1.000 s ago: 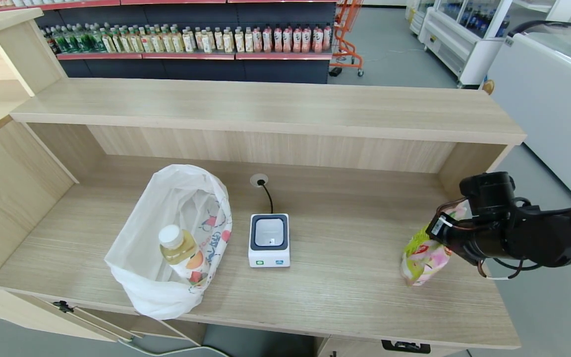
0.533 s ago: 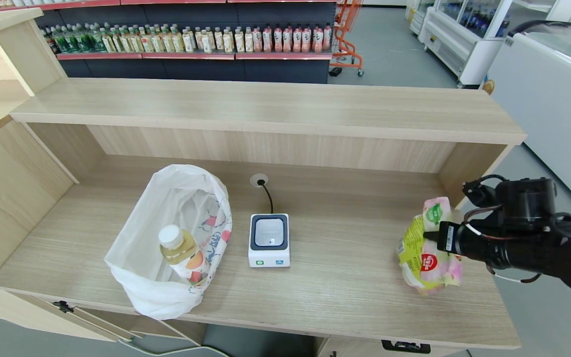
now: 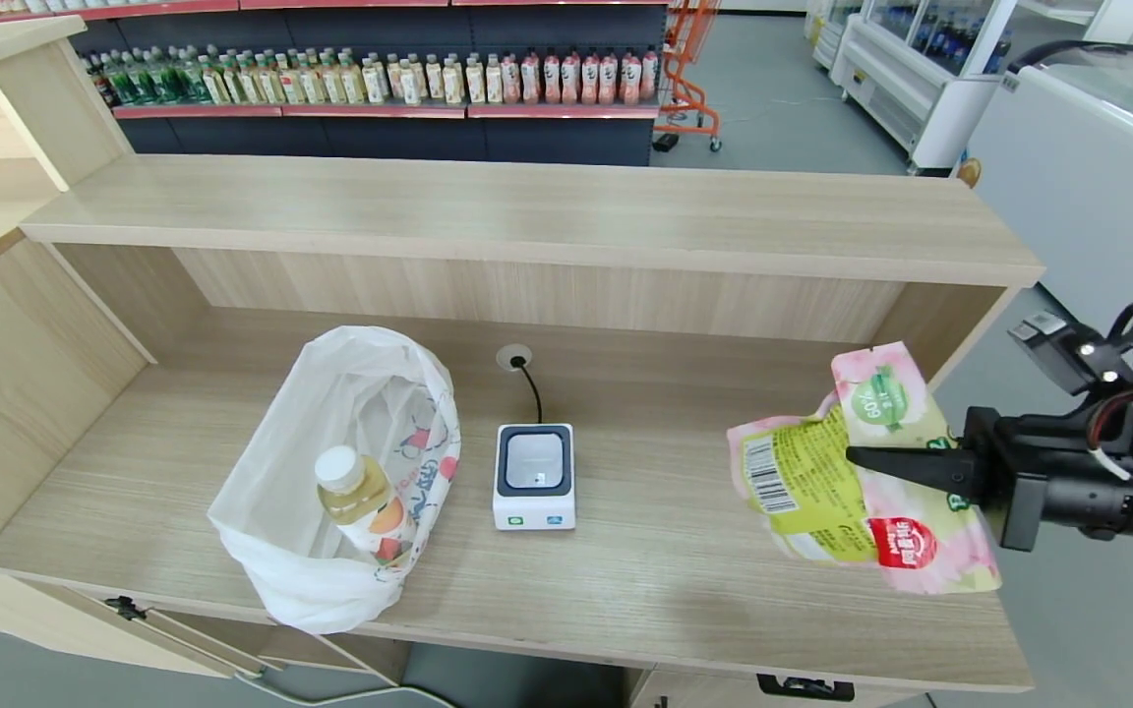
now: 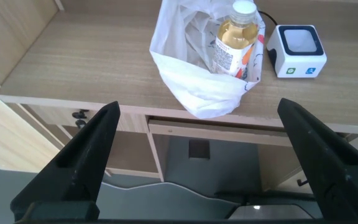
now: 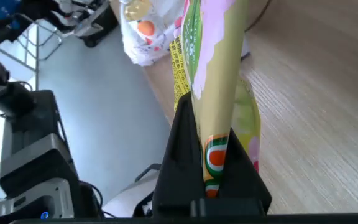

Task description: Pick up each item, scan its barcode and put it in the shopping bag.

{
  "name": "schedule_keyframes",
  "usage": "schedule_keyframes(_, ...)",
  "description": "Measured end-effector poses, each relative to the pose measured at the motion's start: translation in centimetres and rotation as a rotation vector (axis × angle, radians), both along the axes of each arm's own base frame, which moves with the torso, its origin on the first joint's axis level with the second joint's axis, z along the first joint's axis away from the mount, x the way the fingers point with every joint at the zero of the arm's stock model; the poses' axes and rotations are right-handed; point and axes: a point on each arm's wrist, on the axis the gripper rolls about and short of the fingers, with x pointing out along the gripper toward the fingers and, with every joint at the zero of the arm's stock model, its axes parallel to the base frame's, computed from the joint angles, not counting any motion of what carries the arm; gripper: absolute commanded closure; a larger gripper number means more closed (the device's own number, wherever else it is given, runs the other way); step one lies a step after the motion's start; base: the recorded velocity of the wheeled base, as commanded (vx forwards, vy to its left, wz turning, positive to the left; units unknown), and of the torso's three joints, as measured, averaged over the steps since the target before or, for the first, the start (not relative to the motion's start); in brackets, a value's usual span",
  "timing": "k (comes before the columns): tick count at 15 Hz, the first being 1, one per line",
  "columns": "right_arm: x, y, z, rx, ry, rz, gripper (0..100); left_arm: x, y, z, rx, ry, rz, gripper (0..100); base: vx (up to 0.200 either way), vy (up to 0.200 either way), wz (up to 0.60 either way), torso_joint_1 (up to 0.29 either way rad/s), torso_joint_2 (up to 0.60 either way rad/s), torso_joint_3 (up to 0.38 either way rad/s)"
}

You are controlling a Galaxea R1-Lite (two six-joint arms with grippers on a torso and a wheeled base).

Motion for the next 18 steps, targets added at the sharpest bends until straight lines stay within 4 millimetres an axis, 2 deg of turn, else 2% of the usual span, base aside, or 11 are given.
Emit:
schedule_keyframes(6, -3.5, 1.0, 1.8, 0.029, -0.043, 0.144, 100, 0.0, 0.0, 0.0, 0.0, 0.0, 0.0, 0, 0.0, 0.0, 0.0, 0.0, 0.0, 0.0)
schedule_keyframes(12, -7.5, 1.9, 2.2, 0.014, -0.096, 0.279, 100, 0.0, 0.0, 0.0, 0.0, 0.0, 0.0, 0, 0.0, 0.0, 0.0, 0.0, 0.0, 0.0)
schedule_keyframes(15, -8.6, 1.8, 2.0, 0.009, -0.206, 0.387, 100, 0.0, 0.0, 0.0, 0.0, 0.0, 0.0, 0, 0.0, 0.0, 0.0, 0.0, 0.0, 0.0)
schedule_keyframes(18, -9.0, 1.9, 2.0, 0.022, -0.179, 0.417, 100, 0.0, 0.0, 0.0, 0.0, 0.0, 0.0, 0, 0.0, 0.0, 0.0, 0.0, 0.0, 0.0)
